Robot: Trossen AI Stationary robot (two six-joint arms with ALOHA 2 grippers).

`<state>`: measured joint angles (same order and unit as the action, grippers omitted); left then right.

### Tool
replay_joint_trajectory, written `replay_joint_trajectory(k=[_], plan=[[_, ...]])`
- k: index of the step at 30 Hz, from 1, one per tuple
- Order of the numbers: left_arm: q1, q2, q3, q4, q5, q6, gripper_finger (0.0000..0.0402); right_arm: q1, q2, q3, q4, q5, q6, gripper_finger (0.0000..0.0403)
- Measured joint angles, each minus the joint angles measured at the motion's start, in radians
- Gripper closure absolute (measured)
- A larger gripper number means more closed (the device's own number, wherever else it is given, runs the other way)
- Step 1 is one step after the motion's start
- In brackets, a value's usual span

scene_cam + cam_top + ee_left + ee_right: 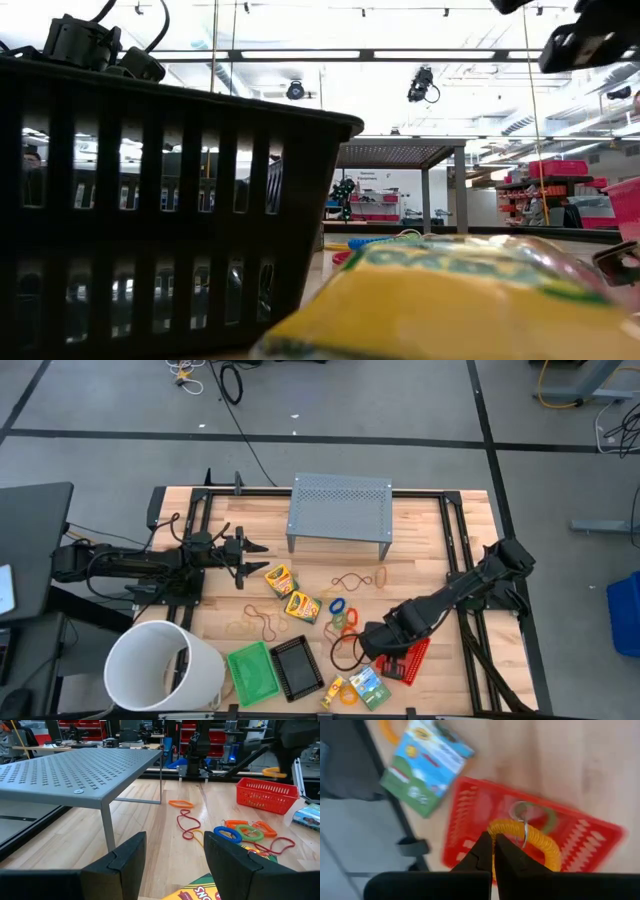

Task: Pick & Place Office Desk Supplies
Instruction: Put the yellow spring keychain into the red bin, then put the orange spring keychain into the red bin

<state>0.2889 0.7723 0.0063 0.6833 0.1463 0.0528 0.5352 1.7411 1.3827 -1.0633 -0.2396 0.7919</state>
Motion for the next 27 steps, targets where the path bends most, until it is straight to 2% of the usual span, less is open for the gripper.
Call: replay_joint_trajectory(k=[4, 9, 15, 18, 27], plan=[[0.0, 0.0, 0.0, 0.0, 0.0, 0.0, 0.0198, 0.017, 0.0, -0.047, 0.121, -0.016, 0.031, 0.0402], [0.0, 0.0, 0.0, 0.001, 0.0, 0.0, 0.0198, 0.033, 0.002, -0.191, 0.246, -0.106, 0.115, 0.0402], [0.0, 0.0, 0.0, 0.001, 0.0, 0.0, 0.0198, 0.054, 0.002, -0.242, 0.253, -0.109, 0.166, 0.0399], [0.0, 0.0, 0.0, 0.001, 0.0, 0.0, 0.0198, 0.05, 0.002, -0.246, 0.246, -0.105, 0.224, 0.0371], [0.0, 0.0, 0.0, 0.002, 0.0, 0.0, 0.0198, 0.042, 0.001, -0.246, 0.252, -0.104, 0.239, 0.0241]])
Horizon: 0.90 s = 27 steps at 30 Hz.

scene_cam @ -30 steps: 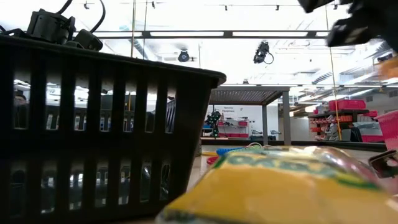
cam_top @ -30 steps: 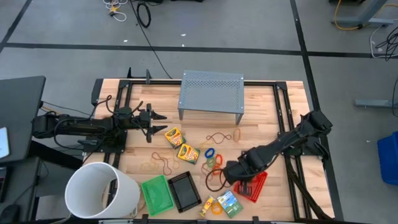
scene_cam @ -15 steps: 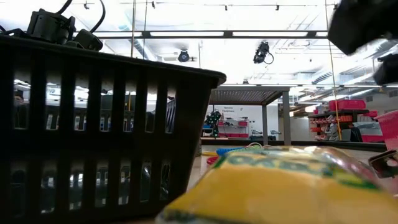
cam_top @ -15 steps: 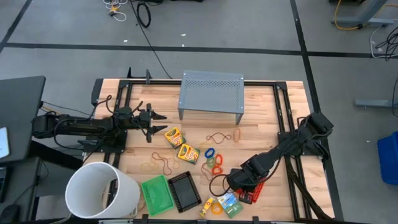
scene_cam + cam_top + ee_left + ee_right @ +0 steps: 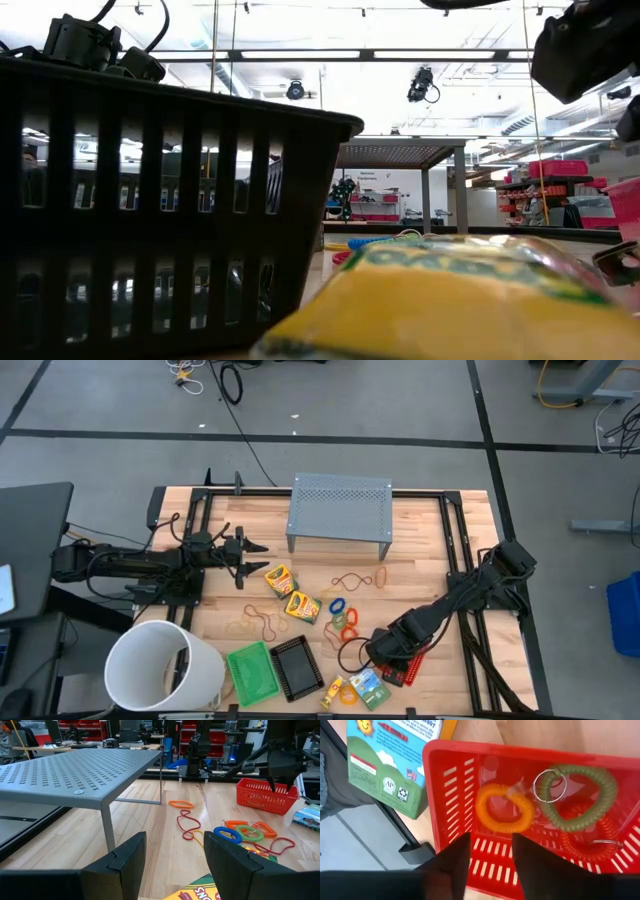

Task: Pick & Place Office Desk Supplies
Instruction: Put the orange spring keychain into the red bin

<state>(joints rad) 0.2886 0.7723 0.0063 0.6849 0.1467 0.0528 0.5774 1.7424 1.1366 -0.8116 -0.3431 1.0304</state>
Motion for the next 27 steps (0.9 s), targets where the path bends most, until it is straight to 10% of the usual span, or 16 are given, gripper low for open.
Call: replay_joint_trajectory(k=[12, 20, 27], plan=[[0.0, 0.0, 0.0, 0.0, 0.0, 0.0, 0.0198, -0.03, -0.018, 0.13, -0.034, 0.111, -0.055, 0.0225], [0.0, 0.0, 0.0, 0.011, 0.0, 0.0, 0.0198, -0.097, -0.009, 0.157, 0.059, 0.395, -0.376, 0.0227], [0.0, 0.0, 0.0, 0.026, 0.0, 0.0, 0.0198, -0.187, 0.099, 0.126, 0.16, 0.383, -0.647, 0.0227]])
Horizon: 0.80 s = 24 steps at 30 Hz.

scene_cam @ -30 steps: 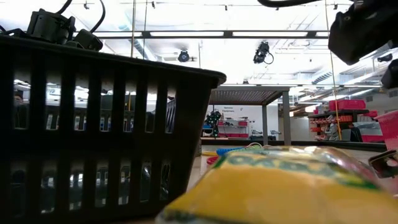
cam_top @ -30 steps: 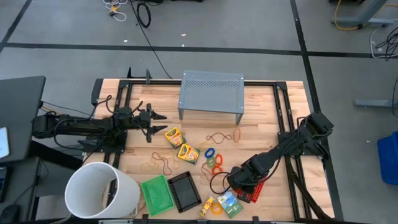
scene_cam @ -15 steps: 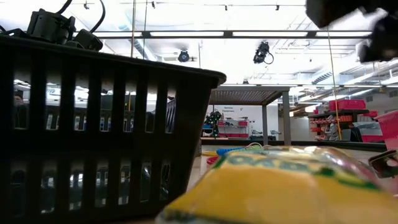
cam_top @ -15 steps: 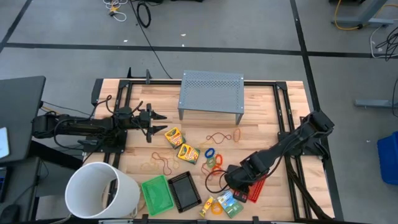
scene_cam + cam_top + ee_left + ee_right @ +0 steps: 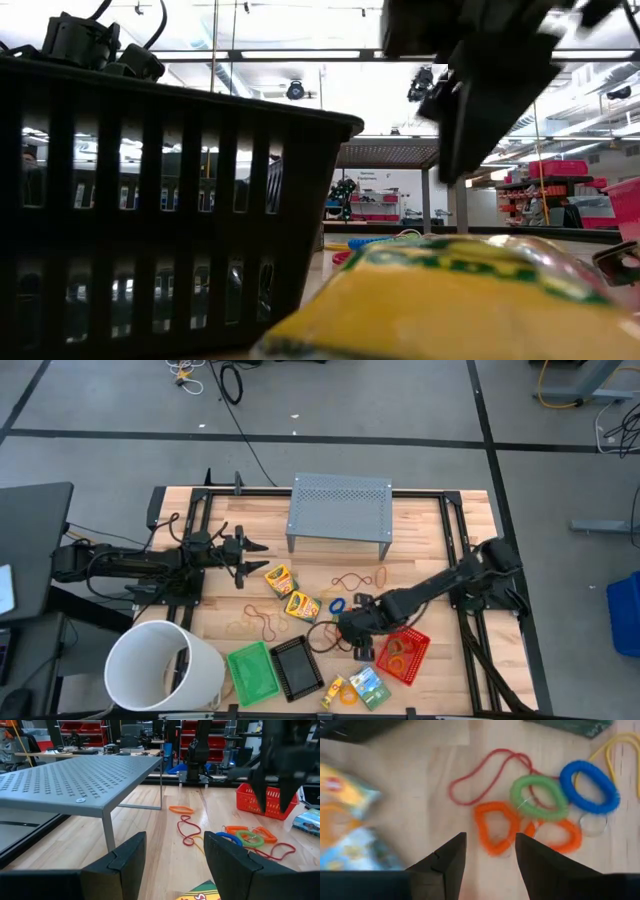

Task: Pick & Place Office Desk Supplies
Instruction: Put the orange spring keychain into the red bin

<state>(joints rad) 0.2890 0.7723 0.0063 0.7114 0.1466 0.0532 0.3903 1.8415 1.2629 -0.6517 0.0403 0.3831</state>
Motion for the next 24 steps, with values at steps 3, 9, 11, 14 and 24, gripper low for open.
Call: replay_joint_trajectory(k=[3, 9, 11, 14, 24], plan=[[0.0, 0.0, 0.0, 0.006, 0.0, 0.005, 0.0198, -0.018, 0.053, 0.0, -0.001, -0.026, -0.08, 0.0227], [0.0, 0.0, 0.0, 0.006, 0.0, 0.014, 0.0198, -0.012, 0.092, 0.0, -0.005, -0.064, -0.163, 0.0226], [0.0, 0.0, 0.0, 0.005, 0.0, 0.015, 0.0198, -0.005, 0.092, 0.0, 0.002, -0.064, -0.177, 0.0227], [0.0, 0.0, 0.0, 0.004, 0.0, 0.016, 0.0198, 0.008, 0.092, 0.0, 0.002, -0.048, -0.2, 0.0227], [0.0, 0.0, 0.0, 0.007, 0.0, 0.017, 0.0198, 0.035, 0.166, 0.006, -0.002, -0.007, -0.244, 0.0227]])
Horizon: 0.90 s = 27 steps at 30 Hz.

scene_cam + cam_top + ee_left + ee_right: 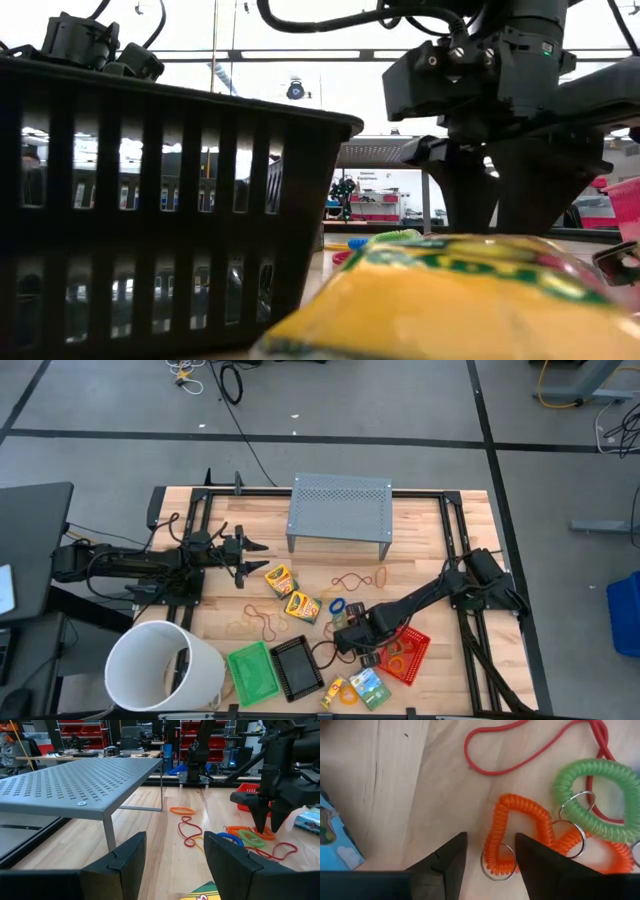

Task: Pick & Place Office Desk Supplies
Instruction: Put the orange spring keychain into the red bin

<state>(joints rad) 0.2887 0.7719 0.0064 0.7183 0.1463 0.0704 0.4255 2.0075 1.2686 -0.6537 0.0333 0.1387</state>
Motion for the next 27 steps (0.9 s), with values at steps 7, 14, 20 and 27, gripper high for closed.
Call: replay_joint_trajectory(k=[7, 14, 20, 27], plan=[[0.0, 0.0, 0.0, 0.004, -0.001, 0.001, 0.0198, 0.018, -0.005, -0.002, -0.003, 0.047, 0.002, 0.0313], [0.0, 0.0, 0.0, 0.004, -0.015, 0.001, 0.0198, 0.032, -0.003, -0.003, -0.003, 0.071, 0.025, 0.0385], [0.0, 0.0, 0.0, 0.004, -0.015, 0.001, 0.0198, 0.038, 0.001, 0.036, -0.036, 0.082, 0.039, 0.0394], [0.0, 0.0, 0.0, 0.004, -0.015, 0.001, 0.0198, 0.038, 0.006, 0.201, -0.274, 0.161, 0.051, 0.0395]])
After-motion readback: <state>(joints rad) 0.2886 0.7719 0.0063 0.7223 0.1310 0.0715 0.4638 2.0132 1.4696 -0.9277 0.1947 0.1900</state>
